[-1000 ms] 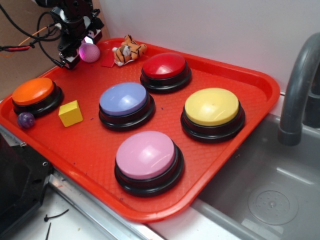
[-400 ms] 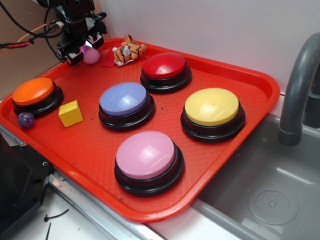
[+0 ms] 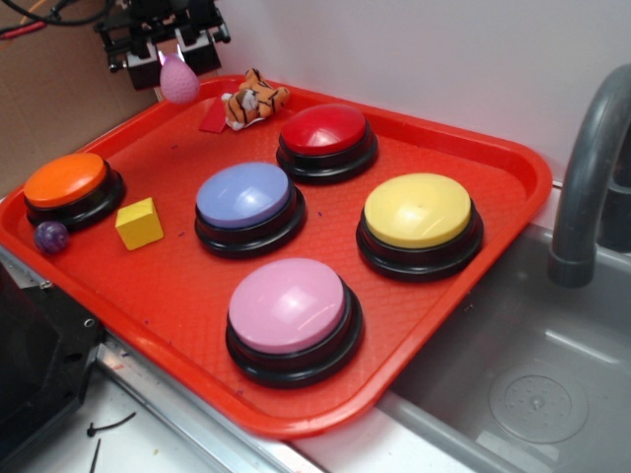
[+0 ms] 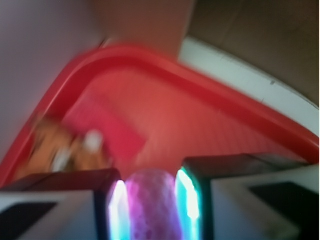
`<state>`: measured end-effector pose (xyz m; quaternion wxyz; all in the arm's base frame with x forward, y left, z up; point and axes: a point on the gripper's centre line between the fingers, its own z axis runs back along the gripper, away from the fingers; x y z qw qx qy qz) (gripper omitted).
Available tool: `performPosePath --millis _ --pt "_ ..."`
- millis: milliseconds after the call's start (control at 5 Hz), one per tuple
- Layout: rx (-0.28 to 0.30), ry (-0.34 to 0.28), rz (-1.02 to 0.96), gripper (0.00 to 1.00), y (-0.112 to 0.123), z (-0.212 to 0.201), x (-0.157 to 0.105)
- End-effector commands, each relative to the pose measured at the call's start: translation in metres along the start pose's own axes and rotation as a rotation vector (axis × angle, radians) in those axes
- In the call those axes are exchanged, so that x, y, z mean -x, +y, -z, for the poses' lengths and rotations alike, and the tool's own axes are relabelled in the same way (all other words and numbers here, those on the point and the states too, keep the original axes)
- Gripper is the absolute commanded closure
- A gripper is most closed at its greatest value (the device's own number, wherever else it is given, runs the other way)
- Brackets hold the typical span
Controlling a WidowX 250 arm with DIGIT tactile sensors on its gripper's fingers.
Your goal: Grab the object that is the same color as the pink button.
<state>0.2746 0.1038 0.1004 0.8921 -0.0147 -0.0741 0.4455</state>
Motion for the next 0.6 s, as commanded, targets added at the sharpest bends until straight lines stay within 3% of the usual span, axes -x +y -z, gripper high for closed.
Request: performPosePath --millis 0,200,400 --pt "0.199 0.139 0.350 1.00 0.012 -0.075 0.012" --pt "0.172 0.125 0.488 1.00 0.016 -0.097 0.031" --pt "0.122 0.132 0.557 1.00 0.015 -0.096 0.022"
